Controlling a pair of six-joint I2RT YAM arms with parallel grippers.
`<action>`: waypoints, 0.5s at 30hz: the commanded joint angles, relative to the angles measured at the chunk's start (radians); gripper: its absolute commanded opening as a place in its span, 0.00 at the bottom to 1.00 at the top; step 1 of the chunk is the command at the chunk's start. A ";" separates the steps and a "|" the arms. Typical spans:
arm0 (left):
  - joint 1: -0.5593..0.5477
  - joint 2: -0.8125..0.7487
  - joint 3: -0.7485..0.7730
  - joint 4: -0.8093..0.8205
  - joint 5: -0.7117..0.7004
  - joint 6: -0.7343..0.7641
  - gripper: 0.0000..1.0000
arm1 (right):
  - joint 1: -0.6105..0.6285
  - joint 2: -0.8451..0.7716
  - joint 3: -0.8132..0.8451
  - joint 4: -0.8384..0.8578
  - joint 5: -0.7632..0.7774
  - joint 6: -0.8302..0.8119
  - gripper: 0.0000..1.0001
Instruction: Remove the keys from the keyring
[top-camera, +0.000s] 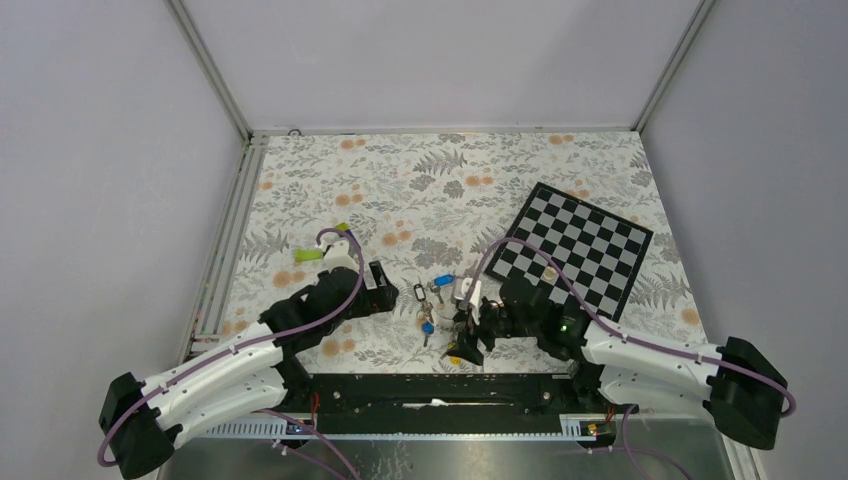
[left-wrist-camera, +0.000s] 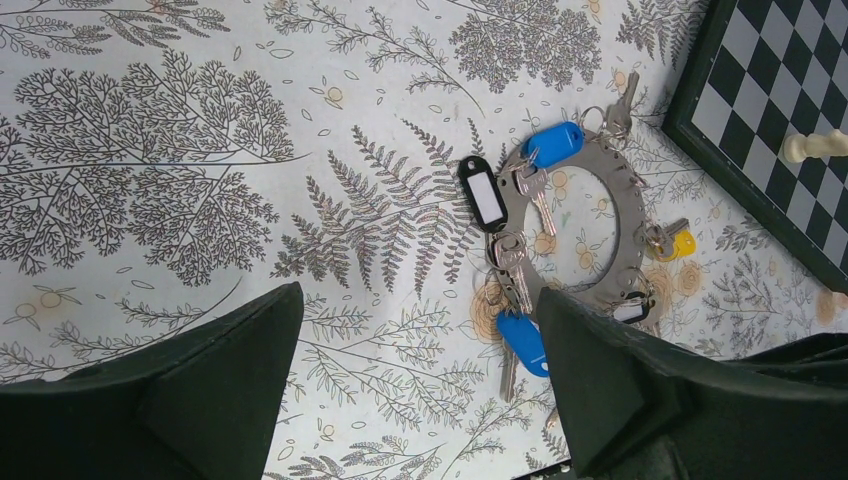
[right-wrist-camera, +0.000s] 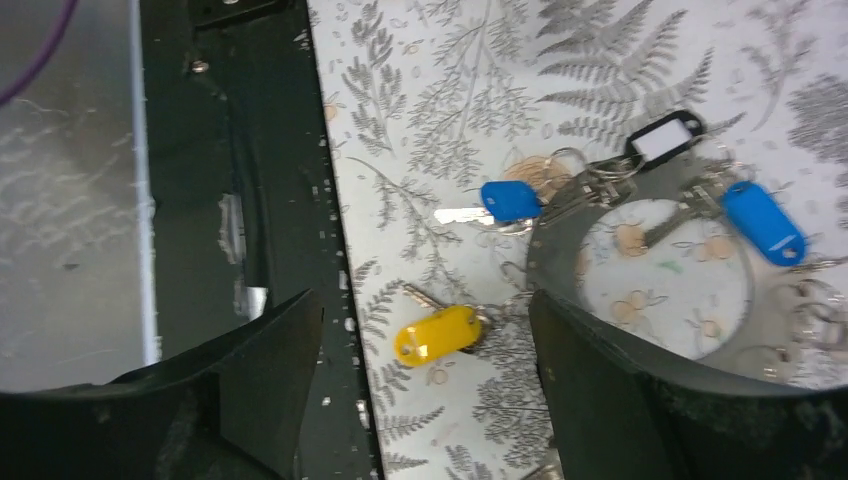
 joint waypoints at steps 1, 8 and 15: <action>0.005 -0.003 0.017 0.025 -0.016 -0.011 0.95 | 0.000 -0.050 -0.004 0.164 0.103 -0.110 0.83; 0.005 -0.006 0.003 0.033 0.001 -0.017 0.95 | 0.000 0.129 0.273 -0.263 0.403 0.247 0.67; 0.005 -0.012 0.002 0.021 0.008 -0.009 0.95 | 0.072 0.220 0.305 -0.340 0.437 0.496 0.60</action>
